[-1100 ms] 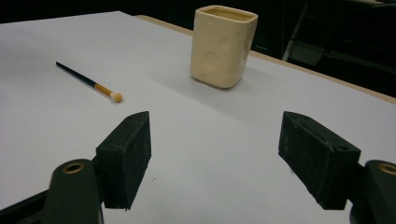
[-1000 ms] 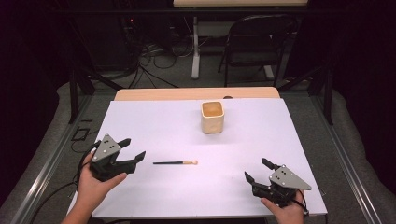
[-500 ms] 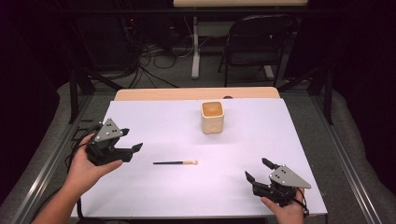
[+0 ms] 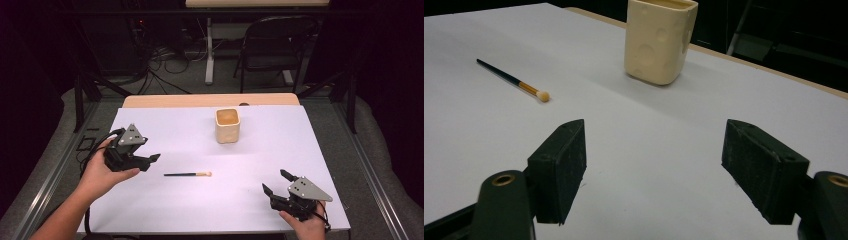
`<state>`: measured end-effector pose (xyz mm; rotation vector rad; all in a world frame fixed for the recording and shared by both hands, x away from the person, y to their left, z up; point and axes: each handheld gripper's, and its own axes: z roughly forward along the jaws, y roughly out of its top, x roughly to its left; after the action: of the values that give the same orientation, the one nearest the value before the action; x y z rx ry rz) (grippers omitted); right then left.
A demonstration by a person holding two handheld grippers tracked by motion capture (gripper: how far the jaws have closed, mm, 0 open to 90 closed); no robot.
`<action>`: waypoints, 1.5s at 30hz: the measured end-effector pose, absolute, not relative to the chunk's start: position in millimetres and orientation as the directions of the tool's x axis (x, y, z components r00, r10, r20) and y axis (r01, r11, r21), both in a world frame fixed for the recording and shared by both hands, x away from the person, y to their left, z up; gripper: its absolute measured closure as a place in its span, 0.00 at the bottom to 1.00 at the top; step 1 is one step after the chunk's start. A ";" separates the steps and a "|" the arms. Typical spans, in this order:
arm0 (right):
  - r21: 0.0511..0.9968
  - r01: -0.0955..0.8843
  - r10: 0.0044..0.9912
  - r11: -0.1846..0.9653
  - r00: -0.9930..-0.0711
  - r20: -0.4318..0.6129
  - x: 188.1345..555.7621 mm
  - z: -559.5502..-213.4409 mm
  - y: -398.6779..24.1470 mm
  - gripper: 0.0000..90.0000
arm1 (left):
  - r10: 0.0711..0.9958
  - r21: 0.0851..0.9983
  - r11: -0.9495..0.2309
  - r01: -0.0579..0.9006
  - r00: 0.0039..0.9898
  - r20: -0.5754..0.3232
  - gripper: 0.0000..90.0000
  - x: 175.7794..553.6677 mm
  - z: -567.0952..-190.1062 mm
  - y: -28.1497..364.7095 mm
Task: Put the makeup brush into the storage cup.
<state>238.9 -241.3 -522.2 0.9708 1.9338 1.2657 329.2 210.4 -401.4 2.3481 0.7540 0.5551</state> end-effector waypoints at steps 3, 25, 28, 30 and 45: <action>0.932 0.241 0.838 0.270 -0.536 -0.104 239.0 -522.4 -241.1 0.28 | 0.595 0.606 -0.704 0.369 0.773 0.220 0.39 336.4 -403.1 199.4; 0.932 0.242 0.838 0.269 -0.537 -0.103 239.4 -522.8 -242.5 0.28 | 0.435 0.368 -0.873 0.319 0.852 0.292 0.40 361.4 -427.9 157.1; 0.932 0.243 0.838 0.268 -0.536 -0.102 239.3 -522.9 -242.4 0.28 | 0.419 0.348 -0.884 0.313 0.860 0.291 0.41 363.4 -431.9 153.9; 0.932 0.243 0.837 0.270 -0.537 -0.103 239.3 -522.7 -242.8 0.28 | 0.409 0.334 -0.891 0.309 0.865 0.291 0.41 364.3 -433.1 153.0; 0.932 0.245 0.837 0.266 -0.538 -0.097 239.6 -523.3 -242.7 0.28 | 0.337 0.211 -0.935 0.286 0.901 0.271 0.42 378.2 -455.7 143.3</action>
<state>239.6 -242.7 -523.3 0.9756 1.9391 1.2705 378.2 143.3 -455.7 2.8998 0.4787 0.4580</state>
